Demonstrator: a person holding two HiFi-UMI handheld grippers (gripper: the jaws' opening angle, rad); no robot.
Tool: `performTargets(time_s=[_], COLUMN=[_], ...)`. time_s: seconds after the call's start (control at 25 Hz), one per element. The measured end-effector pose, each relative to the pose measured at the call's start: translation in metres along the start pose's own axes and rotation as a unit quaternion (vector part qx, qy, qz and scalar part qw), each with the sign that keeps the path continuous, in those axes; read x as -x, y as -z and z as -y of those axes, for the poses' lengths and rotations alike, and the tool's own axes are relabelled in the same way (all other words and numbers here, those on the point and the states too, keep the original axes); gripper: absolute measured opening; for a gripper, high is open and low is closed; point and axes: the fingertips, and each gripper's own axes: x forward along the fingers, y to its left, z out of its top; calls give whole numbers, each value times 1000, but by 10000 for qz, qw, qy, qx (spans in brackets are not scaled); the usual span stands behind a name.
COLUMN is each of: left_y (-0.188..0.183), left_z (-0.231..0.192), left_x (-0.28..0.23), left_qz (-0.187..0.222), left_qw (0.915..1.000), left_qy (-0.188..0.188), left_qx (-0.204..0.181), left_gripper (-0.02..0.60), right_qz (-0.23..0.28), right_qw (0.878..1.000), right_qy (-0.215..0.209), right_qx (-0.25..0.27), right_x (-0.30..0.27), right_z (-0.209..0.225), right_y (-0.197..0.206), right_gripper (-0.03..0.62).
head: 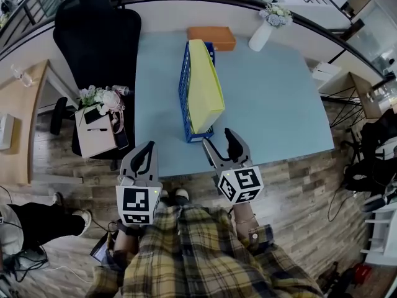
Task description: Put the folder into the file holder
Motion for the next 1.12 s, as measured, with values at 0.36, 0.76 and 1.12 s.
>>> performTargets(time_s=[0.36,0.76,1.12], left_y=[-6,-6,3], left_z=[6,12,10], left_x=[5,6,8], left_qz=[58,122,95], left_qw=[10000,9998,9997], left_qy=[60,127,182], left_qx=[17,33,124], left_gripper=[-9,-9,-8], right_qz=[7,205,161], right_qw=[9996,9993,9990], right_qy=[-280,-275,-271], right_qx=[-89,-169,-322], right_x=[34,54,57], right_z=[-4,1,0], right_y=[-4,-11,-4], right_gripper=[220,26,2])
